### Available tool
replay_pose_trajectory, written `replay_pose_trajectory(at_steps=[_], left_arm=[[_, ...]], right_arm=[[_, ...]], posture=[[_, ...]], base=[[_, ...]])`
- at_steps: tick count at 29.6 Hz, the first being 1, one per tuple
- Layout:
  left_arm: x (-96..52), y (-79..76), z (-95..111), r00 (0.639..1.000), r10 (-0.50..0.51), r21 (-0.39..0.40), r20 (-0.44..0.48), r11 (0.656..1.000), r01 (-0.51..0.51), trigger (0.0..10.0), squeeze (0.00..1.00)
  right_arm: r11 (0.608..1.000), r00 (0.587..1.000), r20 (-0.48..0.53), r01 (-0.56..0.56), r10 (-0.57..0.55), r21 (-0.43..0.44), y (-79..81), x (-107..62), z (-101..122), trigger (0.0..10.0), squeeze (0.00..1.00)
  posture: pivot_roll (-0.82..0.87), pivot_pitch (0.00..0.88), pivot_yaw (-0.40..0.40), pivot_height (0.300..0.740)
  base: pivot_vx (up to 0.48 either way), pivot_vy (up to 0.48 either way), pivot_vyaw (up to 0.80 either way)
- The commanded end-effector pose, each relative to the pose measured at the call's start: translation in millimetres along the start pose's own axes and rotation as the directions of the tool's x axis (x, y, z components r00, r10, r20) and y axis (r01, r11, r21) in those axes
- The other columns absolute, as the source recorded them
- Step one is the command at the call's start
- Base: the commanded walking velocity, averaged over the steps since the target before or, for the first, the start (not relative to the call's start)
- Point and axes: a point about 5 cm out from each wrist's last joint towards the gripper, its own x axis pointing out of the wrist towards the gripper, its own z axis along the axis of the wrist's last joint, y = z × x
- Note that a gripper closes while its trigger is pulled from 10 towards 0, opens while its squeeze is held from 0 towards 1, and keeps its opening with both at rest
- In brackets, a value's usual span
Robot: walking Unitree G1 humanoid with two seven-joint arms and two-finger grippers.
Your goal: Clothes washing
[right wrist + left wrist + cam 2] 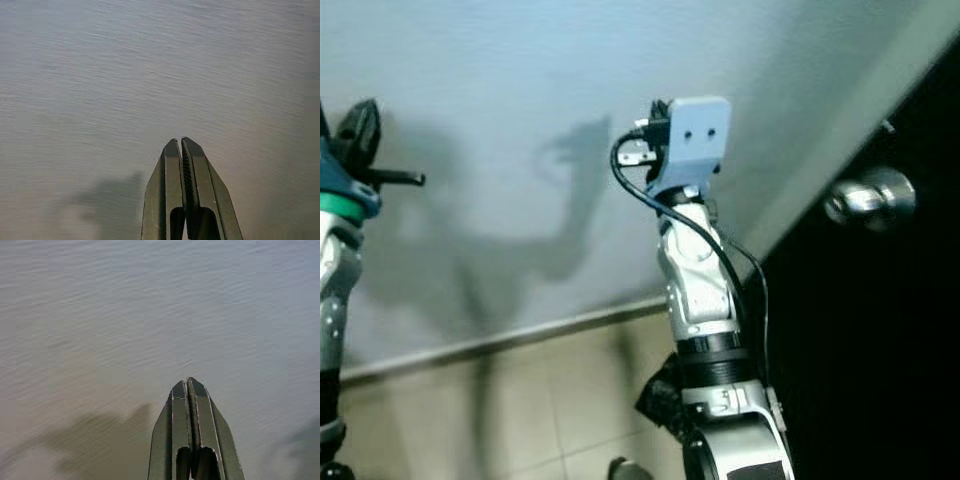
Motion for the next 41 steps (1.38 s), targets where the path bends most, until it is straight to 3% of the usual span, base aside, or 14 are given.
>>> replay_pose_trajectory(at_steps=[1,9,13,15,19,20,23,26,29,31,32,33,38,41], left_arm=[[-0.9,-7.6,-3,0.999,-0.031,-0.016,-0.008,0.999,0.031,10.0,0.00],[-4.2,-8.5,-13,0.992,-0.122,0.086,-0.045,0.988,0.125,10.0,0.00],[-18.7,-5.4,-37,0.975,-0.166,0.131,-0.146,0.974,0.185,10.0,0.00],[-38.7,-2.2,-60,0.949,-0.194,0.138,-0.248,0.963,0.233,10.0,0.00],[-36.3,-1.9,-58,0.960,-0.150,0.078,-0.235,0.982,0.173,10.0,0.00],[-32.0,-2.5,-55,0.965,-0.139,0.065,-0.220,0.985,0.157,10.0,0.00],[-31.1,-2.7,-54,0.966,-0.140,0.065,-0.216,0.985,0.157,10.0,0.00],[-50.2,-1.2,-93,0.908,-0.203,0.061,-0.367,0.969,0.241,10.0,0.00],[-71.1,3.3,-117,0.864,-0.200,0.014,-0.462,0.973,0.232,10.0,0.00],[-71.1,3.3,-117,0.864,-0.200,0.014,-0.462,0.973,0.232,10.0,0.00],[-99.6,3.2,-142,0.801,-0.204,0.006,-0.563,0.968,0.250,10.0,0.00],[-111.4,1.8,-151,0.773,-0.213,0.003,-0.598,0.963,0.268,10.0,0.00],[-131.7,-2.3,-165,0.730,-0.218,0.020,-0.648,0.953,0.302,10.0,0.00],[-138.0,-2.2,-172,0.718,-0.195,0.016,-0.669,0.961,0.276,10.0,0.00]], right_arm=[[1.000,0.999,-0.031,0.029,-0.029,0.004,-9.8,-2.6,-7,10.0,0.00],[0.999,0.996,-0.082,0.033,-0.034,-0.014,-11.0,-12.5,-27,10.0,0.00],[0.995,0.983,-0.163,0.076,-0.085,-0.062,-19.5,-26.8,-48,10.0,0.00],[0.980,0.951,-0.260,0.130,-0.166,-0.149,-35.9,-48.1,-76,10.0,0.00],[0.982,0.959,-0.280,-0.022,-0.032,-0.189,-23.0,-58.4,-83,10.0,0.00],[0.969,0.954,-0.283,-0.154,0.095,-0.195,-6.6,-62.3,-85,10.0,0.00],[0.962,0.951,-0.280,-0.187,0.128,-0.198,-2.3,-63.4,-85,10.0,0.00],[0.979,0.877,-0.479,-0.133,0.043,-0.157,-0.9,-104.5,-133,10.0,0.00],[0.977,0.837,-0.546,-0.086,-0.035,-0.194,-14.6,-125.4,-148,10.0,0.00],[0.977,0.837,-0.546,-0.086,-0.035,-0.194,-14.6,-125.4,-148,10.0,0.00],[0.964,0.770,-0.615,-0.001,-0.169,-0.265,-39.5,-149.1,-163,10.0,0.00],[0.956,0.735,-0.642,0.033,-0.221,-0.292,-49.8,-159.2,-168,10.0,0.00],[0.944,0.643,-0.703,0.096,-0.302,-0.317,-70.7,-184.1,-178,10.0,0.00],[0.940,0.629,-0.715,0.082,-0.306,-0.330,-74.3,-190.7,-180,10.0,0.00]], posture=[[0.13,0.027,-0.002,0.740],[0.14,0.012,0.012,0.740],[0.14,0.015,0.016,0.740],[0.14,0.021,0.021,0.740],[0.14,0.030,0.011,0.740],[0.14,0.031,0.010,0.740],[0.14,0.031,0.010,0.740],[0.14,0.028,-0.001,0.740],[0.14,0.028,-0.001,0.740],[0.14,0.028,-0.001,0.740],[0.14,0.032,-0.007,0.740],[0.14,0.033,-0.008,0.740],[0.14,0.038,-0.017,0.740],[0.15,0.039,-0.017,0.740]], base=[[0.000,0.000,-0.79],[0.000,0.000,-0.79],[0.000,0.000,-0.80],[0.000,0.000,-0.80],[0.000,0.000,-0.80],[0.000,0.000,-0.80],[0.000,0.000,-0.80],[0.000,0.000,-0.80],[0.000,0.000,-0.80],[0.000,0.000,-0.80],[0.000,0.000,-0.80],[0.000,0.000,-0.80],[0.000,0.000,-0.80],[0.000,0.000,-0.80]])
